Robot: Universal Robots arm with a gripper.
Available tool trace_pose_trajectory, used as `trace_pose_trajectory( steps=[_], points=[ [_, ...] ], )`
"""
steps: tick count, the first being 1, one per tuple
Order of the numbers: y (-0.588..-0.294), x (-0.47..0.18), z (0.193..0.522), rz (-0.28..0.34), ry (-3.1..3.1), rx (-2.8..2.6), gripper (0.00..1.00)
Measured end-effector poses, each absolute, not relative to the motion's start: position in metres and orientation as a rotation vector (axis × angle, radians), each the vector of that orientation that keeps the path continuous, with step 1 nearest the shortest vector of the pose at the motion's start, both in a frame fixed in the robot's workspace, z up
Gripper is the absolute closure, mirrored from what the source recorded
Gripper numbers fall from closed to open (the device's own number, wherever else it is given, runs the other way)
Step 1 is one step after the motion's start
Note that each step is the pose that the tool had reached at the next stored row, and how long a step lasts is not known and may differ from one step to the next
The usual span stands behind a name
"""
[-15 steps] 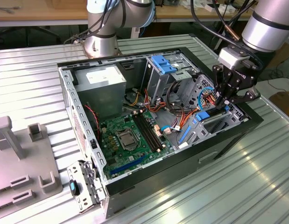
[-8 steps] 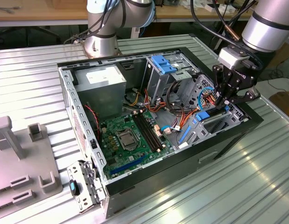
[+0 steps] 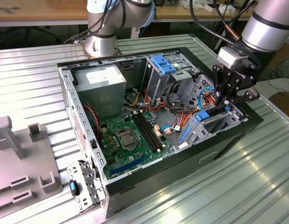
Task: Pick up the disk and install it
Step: 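Insert the first disk wire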
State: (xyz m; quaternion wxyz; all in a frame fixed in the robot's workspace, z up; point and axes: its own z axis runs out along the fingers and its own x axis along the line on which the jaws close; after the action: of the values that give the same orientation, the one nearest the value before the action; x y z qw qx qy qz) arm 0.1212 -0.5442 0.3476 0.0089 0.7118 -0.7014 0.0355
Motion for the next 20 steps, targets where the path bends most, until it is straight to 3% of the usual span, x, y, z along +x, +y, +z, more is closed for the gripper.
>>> trace_pose_trajectory(
  steps=[20],
  points=[
    [-0.5441,0.1204,0.3465,0.121,-2.198,2.228,0.83]
  ],
)
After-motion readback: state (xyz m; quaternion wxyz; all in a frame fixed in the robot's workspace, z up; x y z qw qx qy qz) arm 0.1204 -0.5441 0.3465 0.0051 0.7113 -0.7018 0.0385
